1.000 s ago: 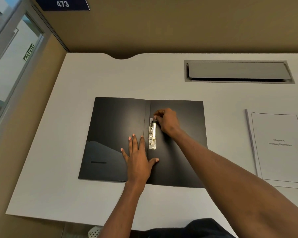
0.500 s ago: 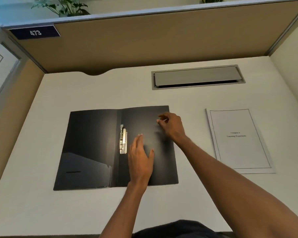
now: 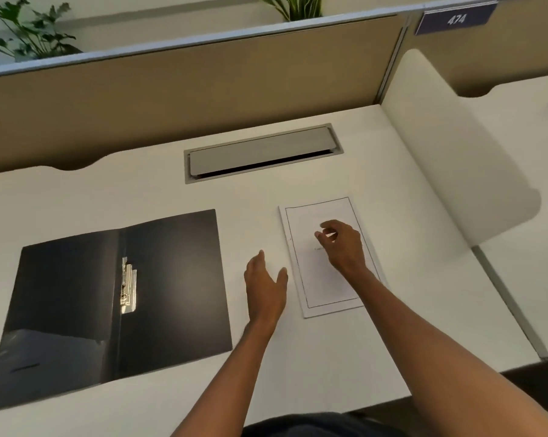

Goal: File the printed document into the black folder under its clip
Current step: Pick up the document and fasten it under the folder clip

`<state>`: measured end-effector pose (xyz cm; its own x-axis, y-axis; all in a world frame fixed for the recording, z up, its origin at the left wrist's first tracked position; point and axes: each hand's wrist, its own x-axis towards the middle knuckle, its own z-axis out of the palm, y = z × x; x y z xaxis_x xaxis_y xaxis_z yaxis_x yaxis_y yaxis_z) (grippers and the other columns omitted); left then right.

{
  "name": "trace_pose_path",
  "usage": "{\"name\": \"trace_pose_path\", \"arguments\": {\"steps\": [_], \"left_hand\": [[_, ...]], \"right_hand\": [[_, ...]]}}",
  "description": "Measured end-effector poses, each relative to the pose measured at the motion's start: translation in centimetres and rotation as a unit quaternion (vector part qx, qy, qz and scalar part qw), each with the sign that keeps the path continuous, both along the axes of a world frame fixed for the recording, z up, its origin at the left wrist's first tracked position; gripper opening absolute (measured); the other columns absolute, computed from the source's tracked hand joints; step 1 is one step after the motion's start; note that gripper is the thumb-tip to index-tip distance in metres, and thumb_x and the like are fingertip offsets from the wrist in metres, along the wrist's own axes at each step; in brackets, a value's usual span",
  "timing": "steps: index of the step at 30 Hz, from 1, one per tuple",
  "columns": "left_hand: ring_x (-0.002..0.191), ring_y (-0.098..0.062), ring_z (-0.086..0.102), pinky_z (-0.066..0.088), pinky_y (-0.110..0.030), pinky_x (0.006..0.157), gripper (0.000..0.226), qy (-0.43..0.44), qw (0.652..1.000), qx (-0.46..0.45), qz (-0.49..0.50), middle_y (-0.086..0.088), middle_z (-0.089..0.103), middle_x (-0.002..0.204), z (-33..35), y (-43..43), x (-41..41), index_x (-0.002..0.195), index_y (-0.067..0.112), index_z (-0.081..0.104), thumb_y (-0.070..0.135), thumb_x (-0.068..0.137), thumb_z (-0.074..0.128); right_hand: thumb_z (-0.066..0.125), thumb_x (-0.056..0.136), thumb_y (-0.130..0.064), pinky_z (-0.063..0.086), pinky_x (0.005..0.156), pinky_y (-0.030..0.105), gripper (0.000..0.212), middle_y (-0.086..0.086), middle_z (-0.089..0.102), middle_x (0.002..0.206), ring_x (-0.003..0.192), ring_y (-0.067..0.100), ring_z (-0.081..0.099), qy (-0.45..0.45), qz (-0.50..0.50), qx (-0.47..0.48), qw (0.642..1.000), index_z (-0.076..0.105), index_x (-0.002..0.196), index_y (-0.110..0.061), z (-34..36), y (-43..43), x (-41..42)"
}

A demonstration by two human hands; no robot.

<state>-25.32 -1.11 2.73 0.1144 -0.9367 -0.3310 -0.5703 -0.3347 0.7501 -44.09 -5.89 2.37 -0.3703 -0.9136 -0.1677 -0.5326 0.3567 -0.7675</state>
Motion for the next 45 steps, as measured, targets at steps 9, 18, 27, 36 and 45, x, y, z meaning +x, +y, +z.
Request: {"name": "trace_pose_path", "arguments": {"steps": [9,18,27,36,45], "left_hand": [[0.145,-0.029,0.029,0.038,-0.040,0.112,0.063,-0.084,0.995,0.040,0.028,-0.013,0.036,0.155,-0.6,-2.0,-6.9,0.154,0.007,0.036,0.025,0.099,0.060],[0.132,-0.034,0.039,0.046,-0.044,0.102,0.037,-0.090,0.989,0.083,0.079,-0.017,0.044,0.139,-1.0,-2.7,-9.4,0.126,-0.001,0.050,0.018,0.095,0.057],[0.129,-0.035,0.042,0.046,-0.045,0.101,0.038,-0.074,0.986,0.096,0.113,-0.019,0.046,0.138,-1.1,-3.4,-10.7,0.126,-0.001,0.052,0.017,0.093,0.058],[0.130,-0.051,0.050,0.044,-0.062,0.106,0.052,0.047,0.963,0.146,0.220,-0.034,0.054,0.137,-1.5,-5.4,-9.6,0.128,-0.014,0.053,0.015,0.085,0.059],[0.059,-0.022,0.019,0.017,-0.022,0.051,0.036,0.111,0.961,0.120,0.223,0.002,0.028,0.066,-1.1,-6.1,-8.8,0.062,0.021,0.026,-0.002,0.084,0.043]], "right_hand": [[0.068,0.094,-0.033,0.047,0.102,0.048,0.053,0.011,0.055,0.138,0.132,0.029,0.048,0.091,-0.039,0.069,0.993,0.054,0.140,-0.012,-1.0,1.8,-8.3],[0.070,0.094,-0.031,0.048,0.094,0.044,0.058,0.014,0.047,0.137,0.131,0.032,0.046,0.107,-0.020,0.130,0.985,0.045,0.138,-0.003,-1.6,1.7,-8.4],[0.072,0.091,-0.020,0.052,0.087,0.041,0.040,0.012,0.048,0.128,0.125,0.030,0.048,0.156,0.005,0.153,0.976,0.053,0.122,-0.003,-1.9,1.5,-8.0],[0.073,0.090,-0.017,0.051,0.085,0.039,0.036,0.011,0.048,0.127,0.124,0.028,0.048,0.168,-0.002,0.151,0.974,0.055,0.119,-0.003,-2.1,1.4,-7.8],[0.073,0.091,-0.017,0.050,0.086,0.040,0.035,0.012,0.048,0.128,0.125,0.028,0.047,0.165,-0.007,0.154,0.974,0.056,0.119,-0.003,-2.0,1.4,-7.8]]}}
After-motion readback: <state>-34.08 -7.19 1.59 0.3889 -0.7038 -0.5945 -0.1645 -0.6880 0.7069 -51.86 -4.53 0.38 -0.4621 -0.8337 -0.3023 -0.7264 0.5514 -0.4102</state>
